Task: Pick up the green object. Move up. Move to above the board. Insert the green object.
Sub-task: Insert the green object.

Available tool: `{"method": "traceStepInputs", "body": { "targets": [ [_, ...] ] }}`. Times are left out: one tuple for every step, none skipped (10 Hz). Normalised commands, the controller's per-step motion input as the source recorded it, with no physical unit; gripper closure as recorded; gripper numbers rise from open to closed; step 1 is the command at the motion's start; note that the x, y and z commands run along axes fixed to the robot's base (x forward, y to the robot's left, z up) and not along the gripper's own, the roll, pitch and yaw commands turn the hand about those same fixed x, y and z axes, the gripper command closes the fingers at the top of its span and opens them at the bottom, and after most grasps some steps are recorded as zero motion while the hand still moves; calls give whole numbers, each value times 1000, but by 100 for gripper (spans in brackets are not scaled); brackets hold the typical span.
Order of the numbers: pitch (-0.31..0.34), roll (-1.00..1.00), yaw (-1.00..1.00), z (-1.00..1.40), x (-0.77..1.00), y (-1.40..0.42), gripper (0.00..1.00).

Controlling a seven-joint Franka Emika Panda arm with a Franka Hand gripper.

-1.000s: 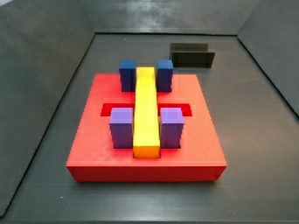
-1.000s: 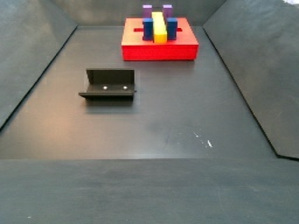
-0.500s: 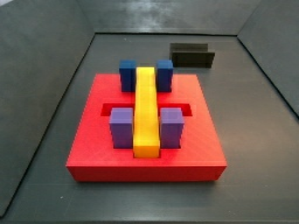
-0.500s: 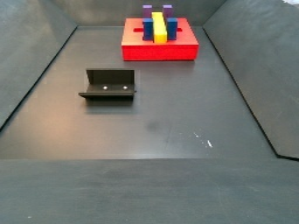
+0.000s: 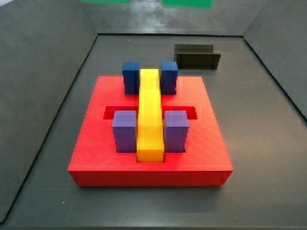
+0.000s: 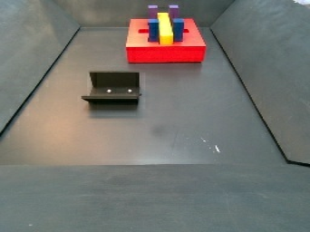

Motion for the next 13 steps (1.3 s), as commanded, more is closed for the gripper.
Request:
{"method": "traceStepInputs", "body": {
  "targets": [
    [-180, 97, 0, -814, 34, -291, 100],
    [-177, 97, 31, -840, 80, -280, 100],
    [-164, 137, 74, -814, 26, -249, 100],
    [-163, 141, 83, -809, 23, -237, 100],
    [-161, 119, 63, -837, 66, -237, 100],
    [-167, 77, 43, -837, 100, -157, 100],
    [-157, 46, 31, -791, 169, -91, 100],
    [-146, 39, 3, -703, 169, -31, 100],
    [-109, 60, 3, -594, 71, 0, 100],
    [-96, 51, 17, -557, 43, 0, 100],
    [-47, 33, 14, -249, 0, 0, 100],
    [0, 9, 9, -31, 0, -49, 100],
    [0, 0, 0, 0, 0, -54, 100]
  ]
}}
